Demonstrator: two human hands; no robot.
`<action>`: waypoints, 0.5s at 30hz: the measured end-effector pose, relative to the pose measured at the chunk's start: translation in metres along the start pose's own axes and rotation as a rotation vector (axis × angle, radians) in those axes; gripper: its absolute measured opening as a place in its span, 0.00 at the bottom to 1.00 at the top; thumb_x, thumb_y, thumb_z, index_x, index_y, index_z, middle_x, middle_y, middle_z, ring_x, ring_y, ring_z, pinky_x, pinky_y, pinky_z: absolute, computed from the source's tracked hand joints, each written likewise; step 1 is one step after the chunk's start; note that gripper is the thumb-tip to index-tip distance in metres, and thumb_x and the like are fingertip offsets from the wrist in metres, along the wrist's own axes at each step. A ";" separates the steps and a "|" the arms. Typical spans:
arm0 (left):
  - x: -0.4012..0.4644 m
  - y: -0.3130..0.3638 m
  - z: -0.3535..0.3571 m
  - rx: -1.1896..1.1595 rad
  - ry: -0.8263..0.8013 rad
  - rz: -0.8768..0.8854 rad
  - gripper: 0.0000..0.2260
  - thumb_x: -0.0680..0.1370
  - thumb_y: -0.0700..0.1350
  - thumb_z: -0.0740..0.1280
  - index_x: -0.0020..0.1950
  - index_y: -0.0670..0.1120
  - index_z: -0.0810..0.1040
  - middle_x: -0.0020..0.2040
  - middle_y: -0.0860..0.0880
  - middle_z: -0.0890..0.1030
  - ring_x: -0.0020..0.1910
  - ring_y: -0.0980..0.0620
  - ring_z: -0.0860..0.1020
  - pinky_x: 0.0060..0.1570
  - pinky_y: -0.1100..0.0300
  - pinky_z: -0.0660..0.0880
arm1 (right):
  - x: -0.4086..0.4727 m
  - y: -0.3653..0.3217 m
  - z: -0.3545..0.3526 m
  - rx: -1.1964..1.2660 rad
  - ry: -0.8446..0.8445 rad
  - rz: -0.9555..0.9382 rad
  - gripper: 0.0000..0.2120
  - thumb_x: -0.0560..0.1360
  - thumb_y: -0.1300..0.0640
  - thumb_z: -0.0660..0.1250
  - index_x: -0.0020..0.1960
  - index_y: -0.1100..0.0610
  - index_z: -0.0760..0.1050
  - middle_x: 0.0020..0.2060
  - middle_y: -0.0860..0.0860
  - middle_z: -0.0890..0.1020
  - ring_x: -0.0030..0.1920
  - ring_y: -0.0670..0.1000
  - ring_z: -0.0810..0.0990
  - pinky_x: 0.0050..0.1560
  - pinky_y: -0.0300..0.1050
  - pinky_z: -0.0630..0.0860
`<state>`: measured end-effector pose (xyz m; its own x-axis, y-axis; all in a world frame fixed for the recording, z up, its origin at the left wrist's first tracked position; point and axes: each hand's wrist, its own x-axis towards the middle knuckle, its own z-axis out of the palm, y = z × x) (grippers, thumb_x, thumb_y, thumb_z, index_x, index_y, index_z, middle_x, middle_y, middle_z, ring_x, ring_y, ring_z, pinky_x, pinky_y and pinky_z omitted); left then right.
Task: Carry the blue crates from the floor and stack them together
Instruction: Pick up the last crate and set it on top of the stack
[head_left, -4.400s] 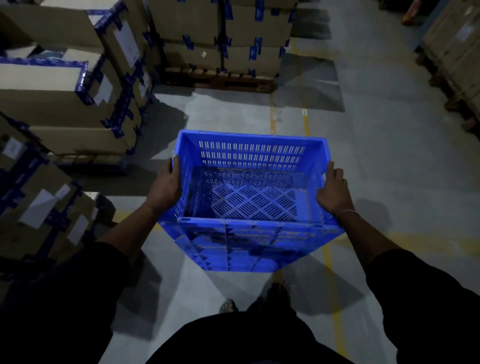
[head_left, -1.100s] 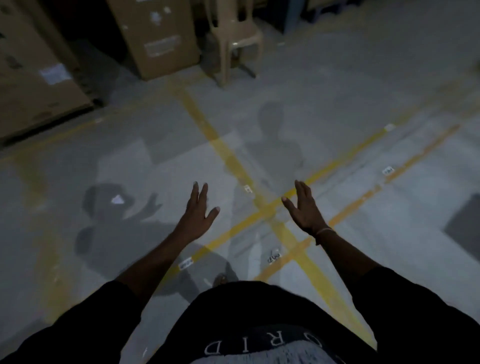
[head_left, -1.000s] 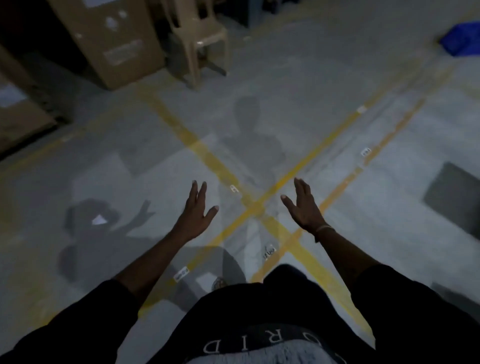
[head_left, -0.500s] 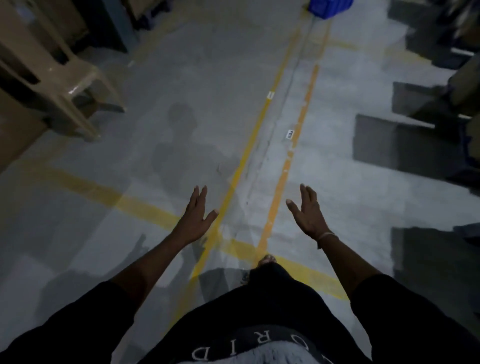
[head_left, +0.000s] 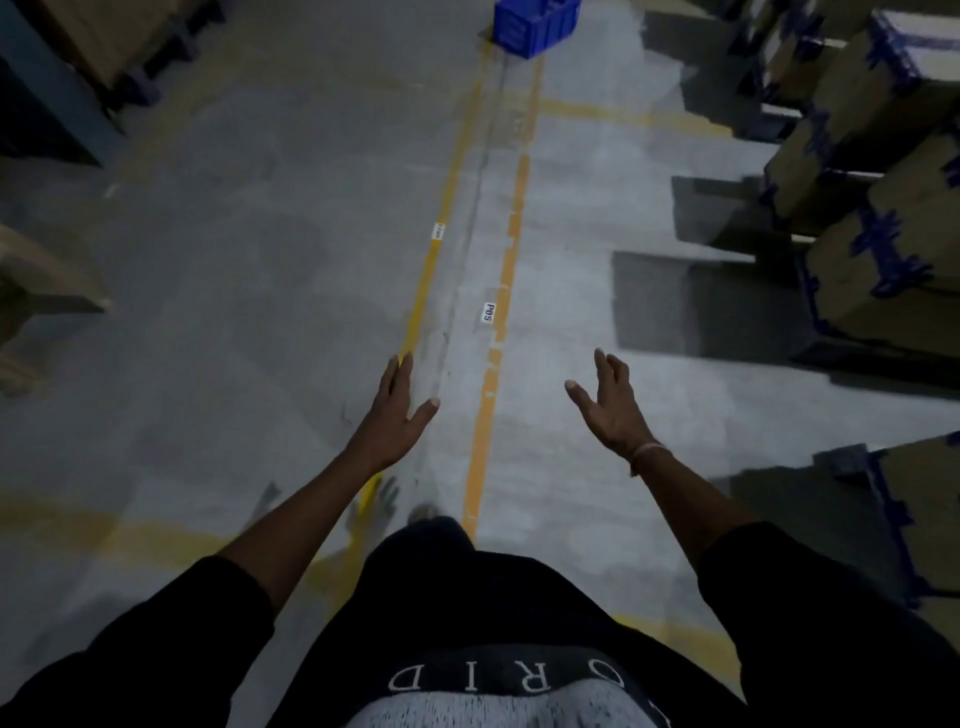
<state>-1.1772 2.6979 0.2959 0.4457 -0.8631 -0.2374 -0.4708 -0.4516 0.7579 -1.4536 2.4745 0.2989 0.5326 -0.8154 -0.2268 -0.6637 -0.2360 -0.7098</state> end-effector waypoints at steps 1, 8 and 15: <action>0.016 0.004 0.001 0.003 -0.007 0.015 0.38 0.81 0.65 0.60 0.82 0.58 0.41 0.82 0.58 0.39 0.80 0.60 0.46 0.75 0.44 0.65 | 0.014 0.002 -0.005 -0.003 0.006 -0.006 0.43 0.76 0.30 0.59 0.81 0.51 0.49 0.79 0.48 0.52 0.77 0.57 0.58 0.76 0.56 0.60; 0.210 0.030 -0.004 0.003 -0.083 0.072 0.38 0.81 0.64 0.60 0.83 0.58 0.42 0.83 0.57 0.41 0.81 0.55 0.47 0.75 0.46 0.65 | 0.172 0.012 -0.048 -0.005 0.062 0.027 0.43 0.76 0.31 0.59 0.81 0.53 0.51 0.78 0.48 0.53 0.77 0.55 0.59 0.76 0.54 0.61; 0.415 0.077 -0.024 0.052 -0.237 0.160 0.37 0.82 0.59 0.61 0.83 0.53 0.43 0.80 0.59 0.48 0.81 0.52 0.51 0.77 0.44 0.62 | 0.322 0.000 -0.100 0.041 0.091 0.152 0.41 0.78 0.34 0.60 0.81 0.53 0.49 0.77 0.52 0.58 0.76 0.55 0.61 0.76 0.51 0.59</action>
<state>-1.0097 2.3102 0.2702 0.1753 -0.9502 -0.2576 -0.5615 -0.3114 0.7666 -1.3340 2.1590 0.2925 0.3764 -0.8852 -0.2736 -0.7101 -0.0860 -0.6988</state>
